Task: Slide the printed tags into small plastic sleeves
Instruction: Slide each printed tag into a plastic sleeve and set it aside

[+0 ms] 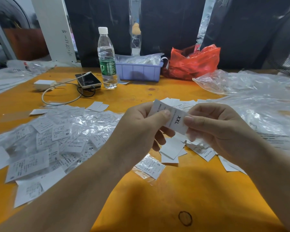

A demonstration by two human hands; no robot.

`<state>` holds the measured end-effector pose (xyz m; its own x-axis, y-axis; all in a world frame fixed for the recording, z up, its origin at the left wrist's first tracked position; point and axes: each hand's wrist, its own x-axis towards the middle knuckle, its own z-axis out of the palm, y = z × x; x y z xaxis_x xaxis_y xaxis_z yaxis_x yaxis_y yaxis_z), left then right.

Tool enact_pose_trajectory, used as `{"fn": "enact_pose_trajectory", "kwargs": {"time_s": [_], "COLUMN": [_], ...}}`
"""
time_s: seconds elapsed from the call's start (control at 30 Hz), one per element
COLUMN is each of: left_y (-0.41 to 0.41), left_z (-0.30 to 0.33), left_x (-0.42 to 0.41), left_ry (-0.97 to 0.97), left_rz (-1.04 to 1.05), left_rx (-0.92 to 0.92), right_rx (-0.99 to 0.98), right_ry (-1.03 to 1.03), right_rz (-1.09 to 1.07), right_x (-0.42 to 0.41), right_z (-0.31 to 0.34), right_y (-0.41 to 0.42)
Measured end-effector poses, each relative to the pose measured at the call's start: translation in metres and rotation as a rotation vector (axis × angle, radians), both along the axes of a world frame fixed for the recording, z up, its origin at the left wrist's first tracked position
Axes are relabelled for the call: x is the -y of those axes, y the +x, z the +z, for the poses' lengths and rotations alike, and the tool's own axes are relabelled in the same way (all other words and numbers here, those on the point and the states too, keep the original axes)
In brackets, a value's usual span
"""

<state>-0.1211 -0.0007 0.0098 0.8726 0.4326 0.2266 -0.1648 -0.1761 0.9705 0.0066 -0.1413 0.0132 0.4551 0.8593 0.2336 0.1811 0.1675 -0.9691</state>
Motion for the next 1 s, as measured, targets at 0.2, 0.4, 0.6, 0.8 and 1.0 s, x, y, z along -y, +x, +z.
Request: {"fn": "enact_pose_trajectory", "kwargs": {"time_s": [0.2,0.4,0.6,0.8,1.0], "left_y": [0.0022,0.0038,0.0038,0.0048,0.0031], "left_z": [-0.0031,-0.0066,-0.0095,-0.0056,-0.0055], "left_x": [0.0012,0.0009,0.0018,-0.0032,-0.0005], "left_ry": [-0.003,-0.045,0.012,-0.019,0.021], "left_rz": [-0.003,0.015,-0.012,0.102,0.121], "left_rx": [0.016,-0.036,-0.055,-0.050,0.010], "right_rx": [-0.016,-0.001,0.051,0.037,0.016], "right_ry": [0.001,-0.010,-0.041,-0.066,-0.061], "right_rz": [-0.022,-0.044,-0.086,-0.096,-0.096], "right_x": [-0.0010,-0.0025,-0.0024,-0.0025,-0.0018], "right_z": [0.0012,-0.0004,-0.0020,0.0005,0.0008], "right_y": [-0.0004,-0.0025,-0.0023,-0.0029,-0.0022]}}
